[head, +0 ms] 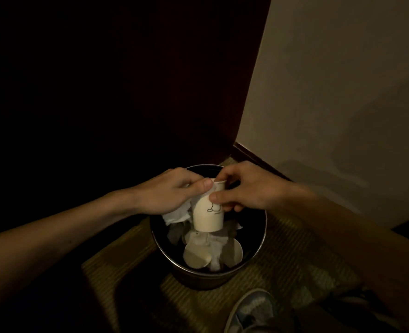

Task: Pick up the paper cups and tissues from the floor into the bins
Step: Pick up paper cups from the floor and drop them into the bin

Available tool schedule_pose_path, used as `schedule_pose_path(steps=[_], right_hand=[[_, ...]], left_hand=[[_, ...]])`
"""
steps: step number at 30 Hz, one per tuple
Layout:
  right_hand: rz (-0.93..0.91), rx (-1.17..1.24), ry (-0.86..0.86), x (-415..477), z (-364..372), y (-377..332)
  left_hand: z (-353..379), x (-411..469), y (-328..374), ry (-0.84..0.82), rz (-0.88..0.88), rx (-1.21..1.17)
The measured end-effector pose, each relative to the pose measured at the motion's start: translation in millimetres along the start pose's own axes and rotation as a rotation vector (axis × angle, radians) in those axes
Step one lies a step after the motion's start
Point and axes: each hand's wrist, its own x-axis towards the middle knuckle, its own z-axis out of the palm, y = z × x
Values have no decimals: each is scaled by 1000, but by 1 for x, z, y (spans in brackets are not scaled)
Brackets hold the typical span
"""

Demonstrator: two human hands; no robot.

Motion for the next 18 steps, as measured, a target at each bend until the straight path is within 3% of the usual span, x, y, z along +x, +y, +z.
schedule_pose_path(steps=[3, 11, 15, 18], right_hand=[[19, -198, 19, 2, -2, 7], [143, -450, -95, 9, 17, 31], [133, -500, -161, 3, 26, 32], [66, -549, -38, -7, 6, 16]], left_hand=[[14, 6, -11, -8, -16, 11], [53, 4, -35, -185, -63, 204], [59, 1, -40, -115, -37, 380], [44, 9, -29, 11, -15, 460]])
